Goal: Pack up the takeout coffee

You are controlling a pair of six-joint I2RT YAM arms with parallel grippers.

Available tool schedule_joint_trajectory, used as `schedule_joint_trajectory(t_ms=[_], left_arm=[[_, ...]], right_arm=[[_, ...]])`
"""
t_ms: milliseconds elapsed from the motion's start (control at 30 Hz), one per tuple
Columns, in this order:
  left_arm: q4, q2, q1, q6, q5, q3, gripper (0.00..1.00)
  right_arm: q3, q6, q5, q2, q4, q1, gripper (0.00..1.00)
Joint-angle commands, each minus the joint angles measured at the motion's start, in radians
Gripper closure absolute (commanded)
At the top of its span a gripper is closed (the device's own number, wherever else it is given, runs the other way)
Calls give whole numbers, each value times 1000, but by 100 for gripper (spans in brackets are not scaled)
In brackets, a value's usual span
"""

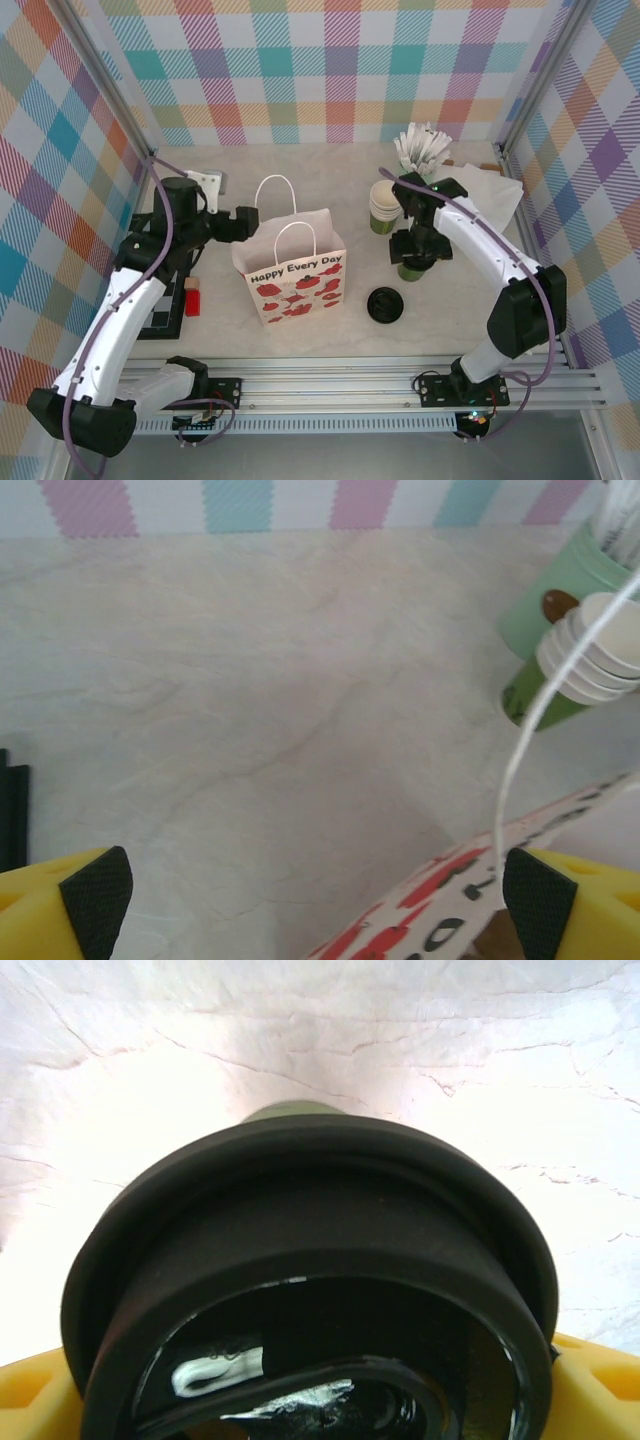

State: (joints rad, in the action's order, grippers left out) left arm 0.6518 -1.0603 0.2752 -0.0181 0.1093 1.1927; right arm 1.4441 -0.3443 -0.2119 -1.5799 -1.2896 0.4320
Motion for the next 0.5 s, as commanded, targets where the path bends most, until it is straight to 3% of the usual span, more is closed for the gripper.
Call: schedule_joint_trajectory(t_ms=[0, 267, 367, 467], left_arm=[[-11, -11, 13, 48, 151, -12, 6], [62, -98, 36, 127, 201, 30, 24], [32, -118, 41, 146, 213, 25, 42], [-4, -132, 41, 188, 229, 27, 66]], right_arm=[[118, -63, 15, -5, -136, 8, 46], [395, -50, 131, -35, -209, 103, 47], [532, 19, 118, -76, -240, 155, 47], [706, 101, 139, -124, -267, 174, 49]])
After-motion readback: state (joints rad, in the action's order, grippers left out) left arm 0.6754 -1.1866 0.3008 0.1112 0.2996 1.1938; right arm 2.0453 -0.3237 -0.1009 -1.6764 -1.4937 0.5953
